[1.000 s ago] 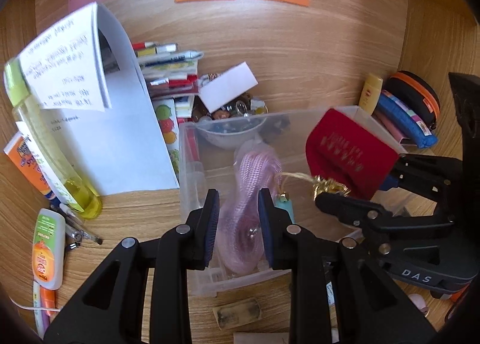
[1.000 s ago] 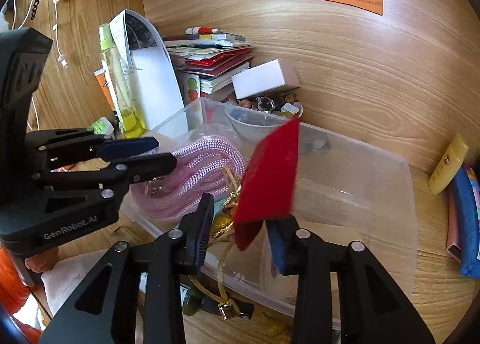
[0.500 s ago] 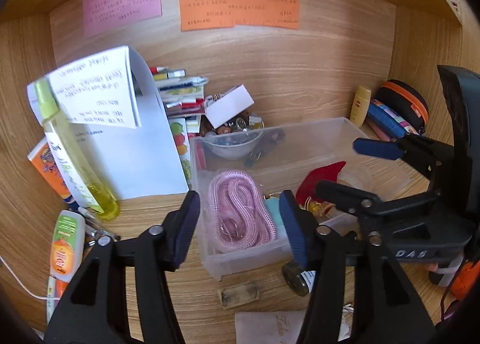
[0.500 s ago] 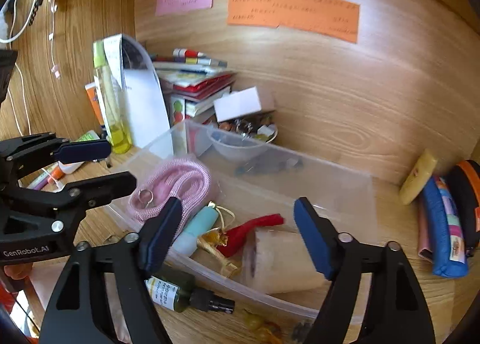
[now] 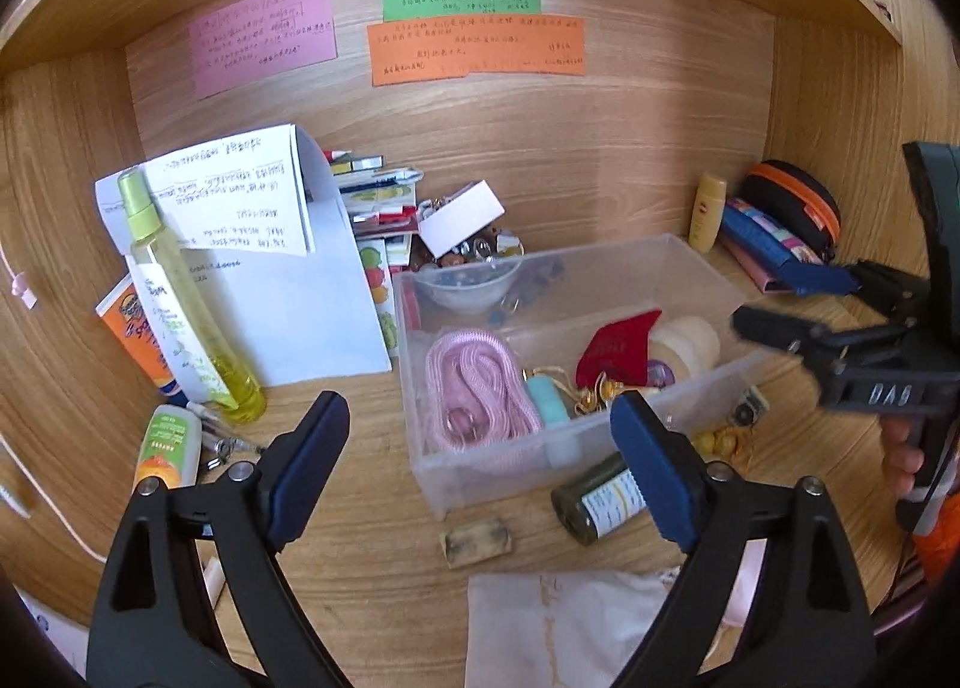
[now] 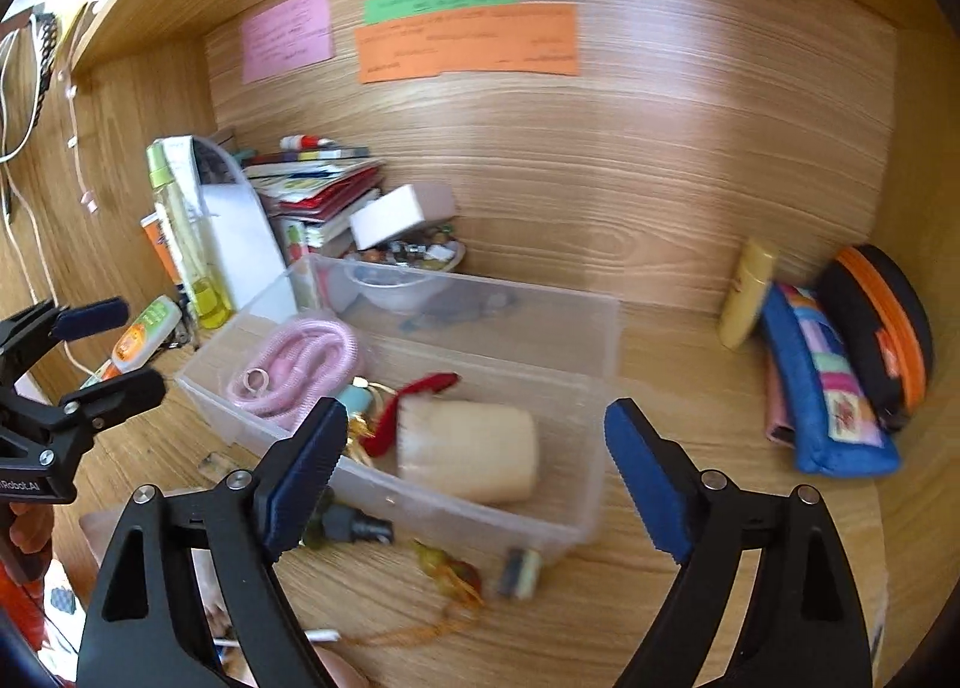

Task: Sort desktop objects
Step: 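Move both tools back toward the white cloth pouch and gourd charm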

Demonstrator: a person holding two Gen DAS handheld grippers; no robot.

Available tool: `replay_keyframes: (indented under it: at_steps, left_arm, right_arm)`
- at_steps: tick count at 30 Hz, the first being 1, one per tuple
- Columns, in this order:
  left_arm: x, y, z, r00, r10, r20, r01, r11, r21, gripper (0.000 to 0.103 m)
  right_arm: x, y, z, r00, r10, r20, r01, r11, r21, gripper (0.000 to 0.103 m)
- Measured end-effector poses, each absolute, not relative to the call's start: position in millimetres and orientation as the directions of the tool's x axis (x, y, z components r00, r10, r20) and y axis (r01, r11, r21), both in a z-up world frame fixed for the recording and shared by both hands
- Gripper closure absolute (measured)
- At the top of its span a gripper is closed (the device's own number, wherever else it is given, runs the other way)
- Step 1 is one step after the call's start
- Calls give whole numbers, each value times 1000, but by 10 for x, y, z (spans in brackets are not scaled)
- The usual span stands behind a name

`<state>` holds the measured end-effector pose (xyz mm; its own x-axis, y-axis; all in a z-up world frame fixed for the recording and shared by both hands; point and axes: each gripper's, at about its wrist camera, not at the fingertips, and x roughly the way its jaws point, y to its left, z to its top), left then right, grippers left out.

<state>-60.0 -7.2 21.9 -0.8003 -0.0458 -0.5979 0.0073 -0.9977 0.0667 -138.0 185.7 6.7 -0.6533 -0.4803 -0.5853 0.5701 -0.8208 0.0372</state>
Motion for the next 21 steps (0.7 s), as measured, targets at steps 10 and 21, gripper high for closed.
replay_keyframes:
  at_steps: [10, 21]
  left_arm:
    - [-429, -197, -4, -734, 18, -679, -21, -1000, -4, 10]
    - [-280, -182, -268, -663, 16, -749, -5, -1000, -17, 10]
  right_arm:
    - [-1341, 2235, -85, -686, -399, -608, 503, -864, -1, 17]
    - [-1193, 2311, -331, -631, -411, -658, 549, -836, -5, 17]
